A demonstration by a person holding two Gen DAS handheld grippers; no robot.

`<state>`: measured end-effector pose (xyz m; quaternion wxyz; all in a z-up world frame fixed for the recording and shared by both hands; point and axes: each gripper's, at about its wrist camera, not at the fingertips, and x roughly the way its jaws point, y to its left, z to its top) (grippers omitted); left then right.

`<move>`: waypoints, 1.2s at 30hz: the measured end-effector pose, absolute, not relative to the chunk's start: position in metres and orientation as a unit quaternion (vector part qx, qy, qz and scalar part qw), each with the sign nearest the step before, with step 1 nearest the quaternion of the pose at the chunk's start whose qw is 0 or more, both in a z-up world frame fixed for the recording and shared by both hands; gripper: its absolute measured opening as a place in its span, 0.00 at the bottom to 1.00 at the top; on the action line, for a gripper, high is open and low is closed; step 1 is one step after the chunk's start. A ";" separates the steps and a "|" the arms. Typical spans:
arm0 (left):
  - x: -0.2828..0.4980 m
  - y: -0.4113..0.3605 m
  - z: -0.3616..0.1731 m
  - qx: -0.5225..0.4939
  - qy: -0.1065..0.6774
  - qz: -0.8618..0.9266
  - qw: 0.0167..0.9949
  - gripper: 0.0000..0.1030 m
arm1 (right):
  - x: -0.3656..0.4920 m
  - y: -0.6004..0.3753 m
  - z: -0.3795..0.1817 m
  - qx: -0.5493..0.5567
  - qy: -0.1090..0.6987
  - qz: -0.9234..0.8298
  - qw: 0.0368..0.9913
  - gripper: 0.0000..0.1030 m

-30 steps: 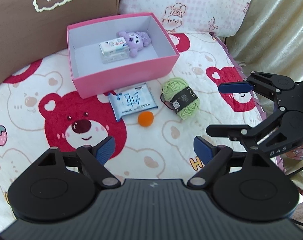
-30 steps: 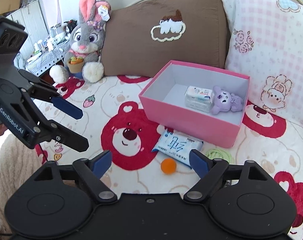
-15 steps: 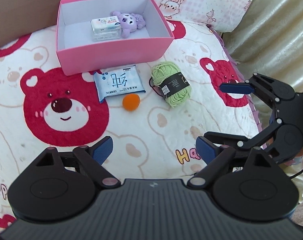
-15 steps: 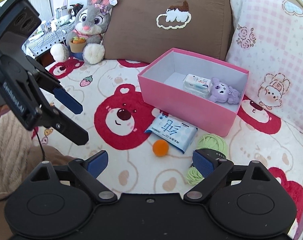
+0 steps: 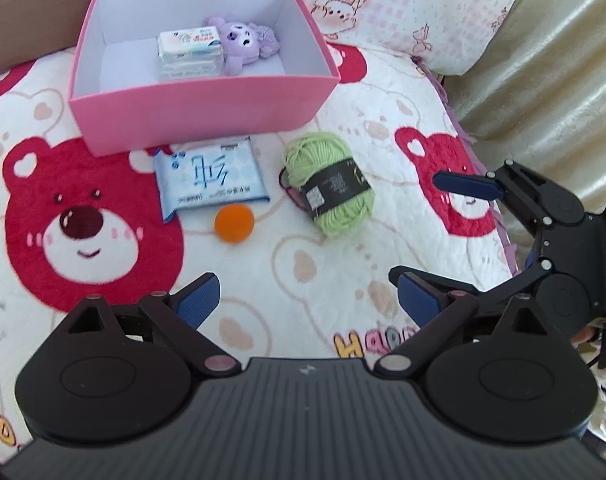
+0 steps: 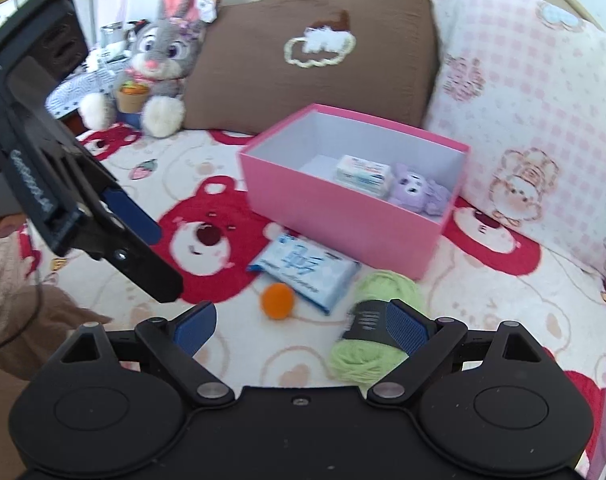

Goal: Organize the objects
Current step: 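Move the left gripper down to the green yarn ball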

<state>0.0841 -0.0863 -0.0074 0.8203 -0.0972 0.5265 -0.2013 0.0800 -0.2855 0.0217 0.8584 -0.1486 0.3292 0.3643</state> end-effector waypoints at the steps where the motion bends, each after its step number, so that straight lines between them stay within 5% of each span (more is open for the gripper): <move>1: 0.087 -0.089 -0.009 -0.096 0.524 -0.201 0.822 0.94 | 0.083 -0.288 0.018 -0.146 0.329 0.360 0.861 0.91; 36: 0.179 -0.140 -0.115 -0.226 0.489 -0.201 0.818 0.91 | 0.160 -0.288 -0.064 -0.105 0.402 0.301 0.858 0.90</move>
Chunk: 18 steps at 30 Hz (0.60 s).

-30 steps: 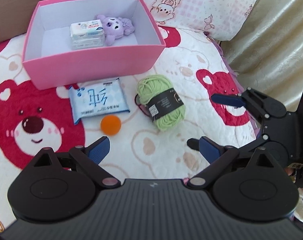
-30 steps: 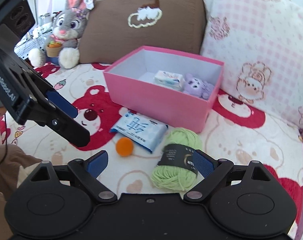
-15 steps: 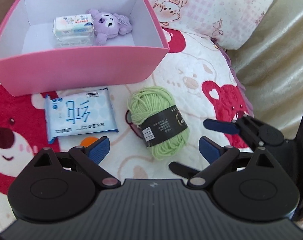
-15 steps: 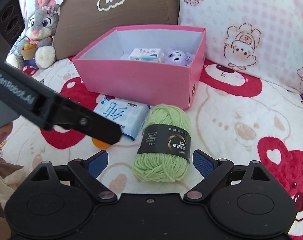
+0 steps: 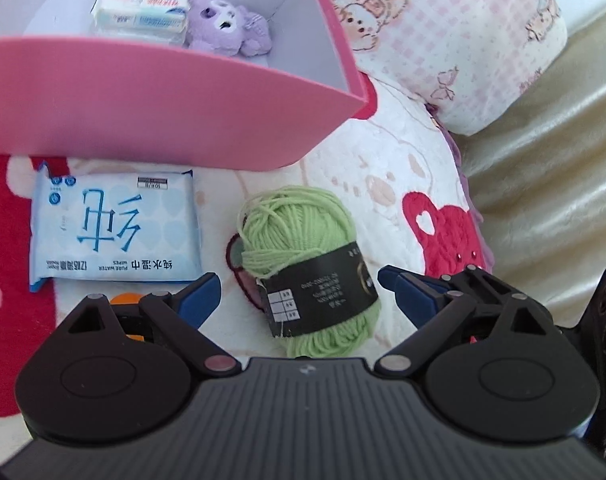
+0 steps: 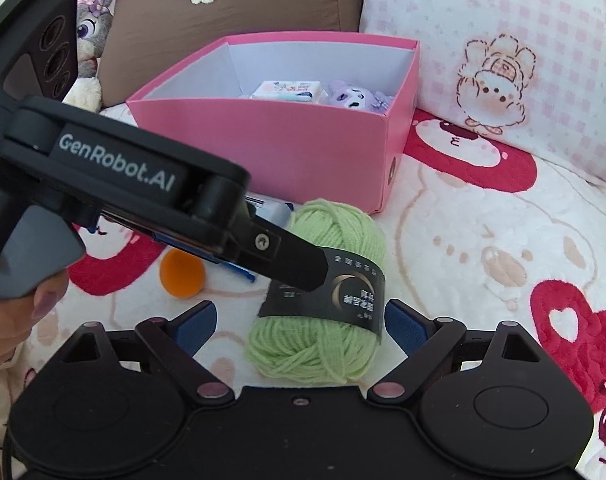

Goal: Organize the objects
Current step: 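Move the left gripper down to the green yarn ball, then close the left gripper on the green yarn ball's black band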

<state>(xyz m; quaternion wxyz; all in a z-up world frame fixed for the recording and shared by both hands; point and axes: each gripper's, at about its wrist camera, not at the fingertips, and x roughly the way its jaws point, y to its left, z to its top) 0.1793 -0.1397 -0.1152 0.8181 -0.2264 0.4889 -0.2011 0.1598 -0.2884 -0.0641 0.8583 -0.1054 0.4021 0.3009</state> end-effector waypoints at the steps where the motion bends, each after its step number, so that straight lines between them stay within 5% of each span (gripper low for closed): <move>1: 0.181 -0.139 -0.119 -0.230 0.491 -0.199 0.816 0.90 | 0.162 -0.289 -0.066 -0.106 0.405 0.299 0.857 0.90; 18: 0.176 -0.150 -0.147 -0.254 0.480 -0.223 0.809 0.60 | 0.169 -0.294 -0.092 -0.066 0.432 0.270 0.858 0.72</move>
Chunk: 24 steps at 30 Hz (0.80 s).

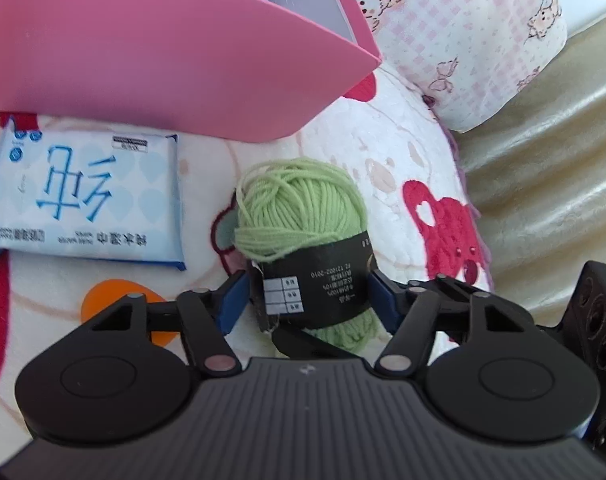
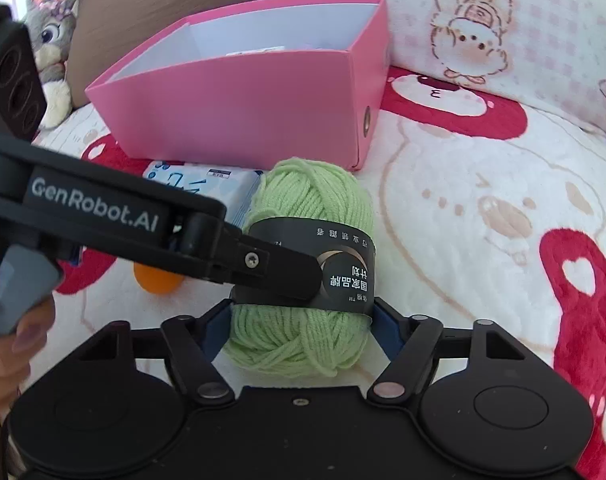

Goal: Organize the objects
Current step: 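Close the left gripper on the green yarn ball's black band, then lift the yarn ball with the left gripper and carry it over the pink box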

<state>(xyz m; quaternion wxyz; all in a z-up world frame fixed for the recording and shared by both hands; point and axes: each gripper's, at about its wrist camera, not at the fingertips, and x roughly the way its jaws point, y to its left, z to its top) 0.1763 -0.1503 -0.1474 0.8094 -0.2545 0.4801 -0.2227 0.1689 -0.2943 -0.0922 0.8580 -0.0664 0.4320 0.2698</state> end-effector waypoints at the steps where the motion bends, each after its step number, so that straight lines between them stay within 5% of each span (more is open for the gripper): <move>1: 0.176 -0.150 -0.148 -0.259 0.479 -0.222 0.809 0.59 | 0.168 -0.295 -0.092 -0.063 0.431 0.268 0.859 0.70; 24: 0.158 -0.149 -0.133 -0.253 0.498 -0.241 0.794 0.58 | 0.139 -0.289 -0.075 -0.060 0.444 0.265 0.854 0.66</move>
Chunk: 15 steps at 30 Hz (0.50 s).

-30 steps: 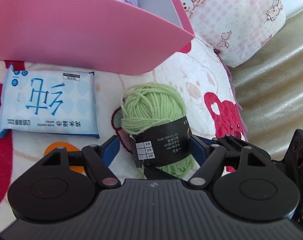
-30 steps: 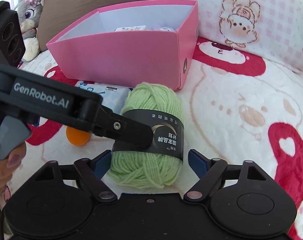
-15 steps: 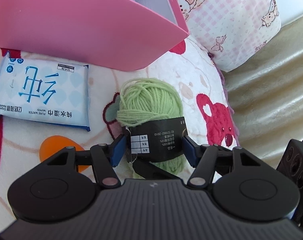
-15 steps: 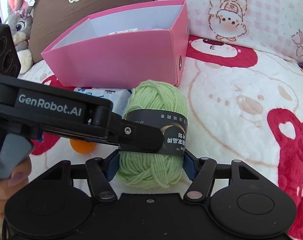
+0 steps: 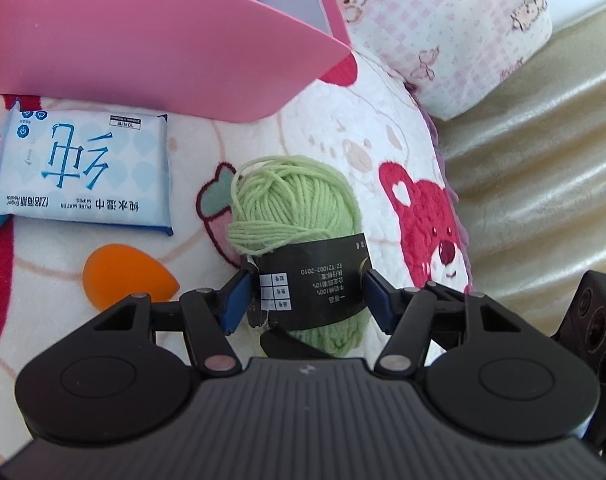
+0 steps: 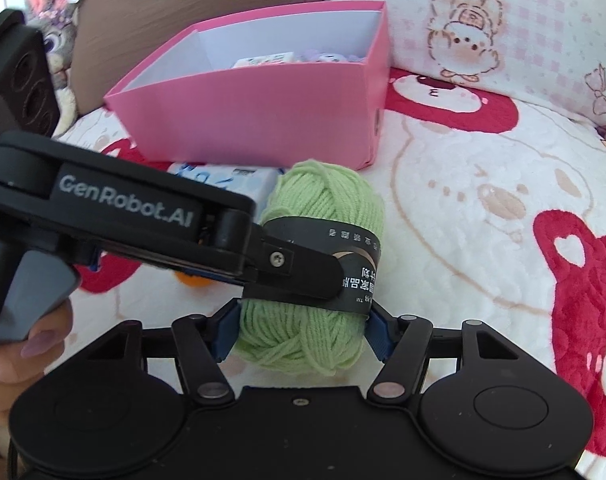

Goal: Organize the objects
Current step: 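Lift the yarn ball with the left gripper and carry it over the pink box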

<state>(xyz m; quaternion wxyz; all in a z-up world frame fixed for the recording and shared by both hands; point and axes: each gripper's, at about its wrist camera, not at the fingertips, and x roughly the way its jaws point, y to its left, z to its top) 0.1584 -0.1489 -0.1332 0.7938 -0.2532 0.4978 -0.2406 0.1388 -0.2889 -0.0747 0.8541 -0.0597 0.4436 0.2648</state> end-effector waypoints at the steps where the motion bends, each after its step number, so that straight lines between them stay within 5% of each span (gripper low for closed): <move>1: 0.157 -0.149 -0.132 -0.253 0.500 -0.241 0.792 0.58 | 0.136 -0.287 -0.073 -0.068 0.445 0.266 0.852 0.66; 15: 0.122 -0.137 -0.088 -0.225 0.486 -0.245 0.808 0.58 | 0.097 -0.271 -0.041 -0.103 0.423 0.269 0.859 0.66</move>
